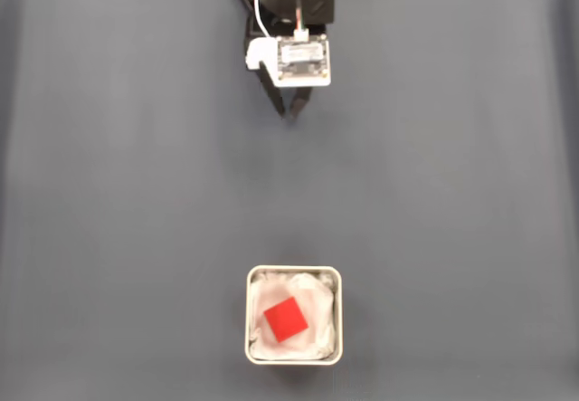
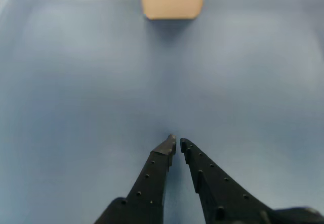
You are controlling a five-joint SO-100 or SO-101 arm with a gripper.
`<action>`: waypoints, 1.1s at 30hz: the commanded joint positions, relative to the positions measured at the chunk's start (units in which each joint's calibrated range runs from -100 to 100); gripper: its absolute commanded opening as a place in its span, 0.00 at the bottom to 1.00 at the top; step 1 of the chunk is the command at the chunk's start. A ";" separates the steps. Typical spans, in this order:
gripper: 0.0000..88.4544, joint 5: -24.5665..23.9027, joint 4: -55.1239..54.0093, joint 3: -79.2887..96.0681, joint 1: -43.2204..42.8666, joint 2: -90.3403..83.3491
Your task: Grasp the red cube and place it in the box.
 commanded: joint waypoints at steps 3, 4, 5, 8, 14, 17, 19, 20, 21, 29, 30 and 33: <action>0.00 -0.73 9.45 0.45 -0.31 -1.48; 0.00 -0.73 10.51 0.45 -0.31 -1.48; 0.00 -0.73 11.25 0.45 -0.31 -1.48; 0.00 -1.17 12.64 0.45 -0.38 -1.48; 0.00 -1.32 12.64 0.45 0.05 -1.48; 0.00 -0.68 12.73 0.45 0.05 -1.48; 0.00 -0.68 12.73 0.45 0.05 -1.48; 0.00 -0.68 12.73 0.45 0.05 -1.48; 0.00 -0.63 12.73 0.45 0.05 -1.48; 0.00 -0.63 12.73 0.45 0.05 -1.48; 0.00 -0.63 12.73 0.45 0.05 -1.48; 0.00 -0.63 12.73 0.45 0.05 -1.48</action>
